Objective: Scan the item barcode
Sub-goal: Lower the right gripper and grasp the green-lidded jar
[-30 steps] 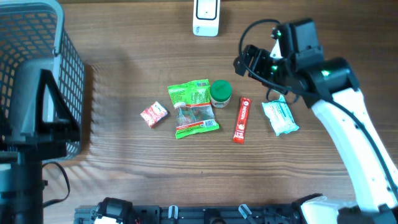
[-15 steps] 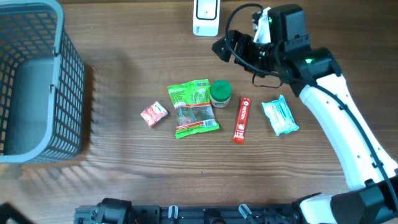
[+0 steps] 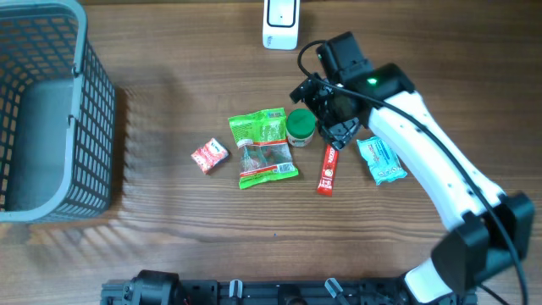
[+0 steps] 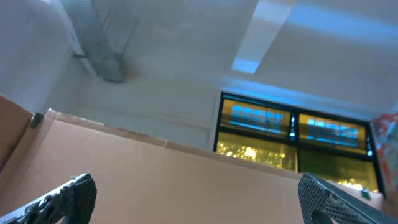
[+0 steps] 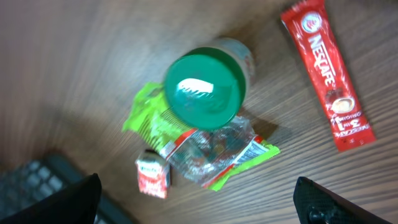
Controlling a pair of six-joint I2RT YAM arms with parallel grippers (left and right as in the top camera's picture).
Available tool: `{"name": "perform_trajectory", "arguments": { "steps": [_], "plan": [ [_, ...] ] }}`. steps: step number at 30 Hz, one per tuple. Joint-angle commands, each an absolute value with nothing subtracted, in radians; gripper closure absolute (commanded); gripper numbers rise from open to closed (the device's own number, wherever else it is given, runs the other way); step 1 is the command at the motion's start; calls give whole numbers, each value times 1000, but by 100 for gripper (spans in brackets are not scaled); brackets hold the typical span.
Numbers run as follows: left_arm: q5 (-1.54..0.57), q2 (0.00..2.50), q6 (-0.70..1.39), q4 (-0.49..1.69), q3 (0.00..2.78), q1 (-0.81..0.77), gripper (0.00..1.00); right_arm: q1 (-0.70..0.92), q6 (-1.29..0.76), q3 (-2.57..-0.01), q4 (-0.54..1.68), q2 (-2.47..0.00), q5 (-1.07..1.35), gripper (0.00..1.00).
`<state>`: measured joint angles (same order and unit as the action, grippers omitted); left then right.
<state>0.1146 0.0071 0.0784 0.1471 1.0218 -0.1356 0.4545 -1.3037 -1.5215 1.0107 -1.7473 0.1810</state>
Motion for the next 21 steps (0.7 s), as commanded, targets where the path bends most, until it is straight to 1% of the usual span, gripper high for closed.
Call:
{"name": "perform_trajectory", "arguments": {
  "steps": [1, 9, 17, 18, 20, 21],
  "plan": [
    [124, 11, 56, 132, 968, -86, 0, 453, -1469, -1576, 1015, -1842, 220, 1],
    [124, 6, 57, 122, 969, -78, 0, 453, -1620, -1615, 1008, -1958, 223, 0],
    [124, 6, 57, 119, 969, -76, 0, 458, -1621, -1615, 978, -2081, 237, 1],
    [124, 6, 56, 118, 969, -73, 0, 458, -1619, -1615, 978, -2090, 236, 3],
    [124, 6, 56, 118, 969, -67, 0, 458, -1584, -1615, 973, -2094, 223, 13],
    [124, 6, 56, 118, 969, -65, 0, 458, -1560, -1615, 973, -2094, 210, 21]
  ]
}}
